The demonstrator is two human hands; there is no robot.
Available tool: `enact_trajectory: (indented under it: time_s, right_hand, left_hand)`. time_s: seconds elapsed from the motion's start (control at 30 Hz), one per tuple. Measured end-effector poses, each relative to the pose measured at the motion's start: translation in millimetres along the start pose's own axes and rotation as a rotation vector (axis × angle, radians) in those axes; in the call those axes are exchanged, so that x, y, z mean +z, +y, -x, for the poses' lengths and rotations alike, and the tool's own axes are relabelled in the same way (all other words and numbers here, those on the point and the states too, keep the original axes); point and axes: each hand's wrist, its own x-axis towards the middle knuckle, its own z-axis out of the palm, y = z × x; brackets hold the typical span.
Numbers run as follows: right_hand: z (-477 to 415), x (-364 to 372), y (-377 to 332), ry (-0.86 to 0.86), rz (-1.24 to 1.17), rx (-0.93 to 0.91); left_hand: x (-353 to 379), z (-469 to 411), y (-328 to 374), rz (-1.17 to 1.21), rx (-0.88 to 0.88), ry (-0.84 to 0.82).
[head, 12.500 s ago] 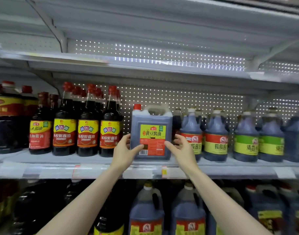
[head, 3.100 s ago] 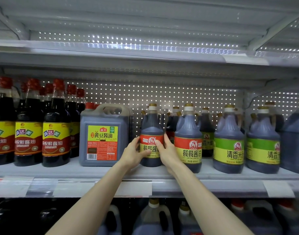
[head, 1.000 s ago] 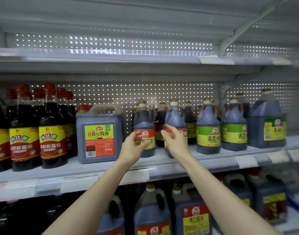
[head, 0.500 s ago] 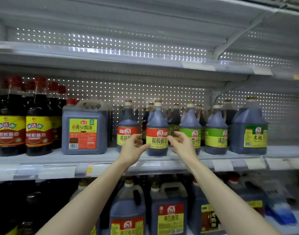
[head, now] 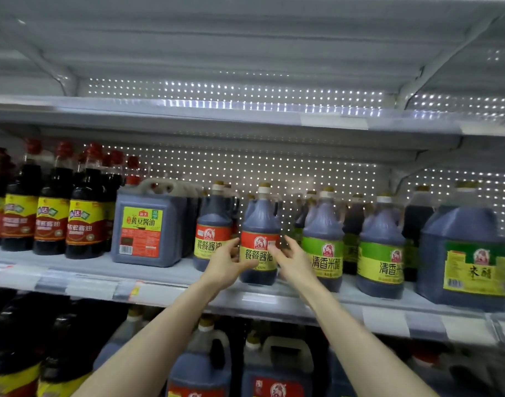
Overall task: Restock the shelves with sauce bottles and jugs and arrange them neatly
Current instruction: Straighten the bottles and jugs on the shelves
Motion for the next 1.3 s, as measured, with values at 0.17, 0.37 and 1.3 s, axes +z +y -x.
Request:
enact_trajectory:
  time_s: [0.17, 0.37, 1.3]
  right_hand:
    - [-10.8, 2.4, 3.7, -0.025, -0.038, -0.019]
    - [-23.3, 7.4, 12.9, -0.018, -0.008, 0.001]
    - [-59.3, 26.5, 41.2, 0.044, 0.004, 0.032]
  left_hand:
    - [1.1, -11.3, -3.0, -0.029, -0.008, -0.01]
    - [-0.9, -24.9, -10.4, -0.106, -0.006, -0.014]
    - [1.8, -58.9, -33.0, -0.113, 0.018, -0.084]
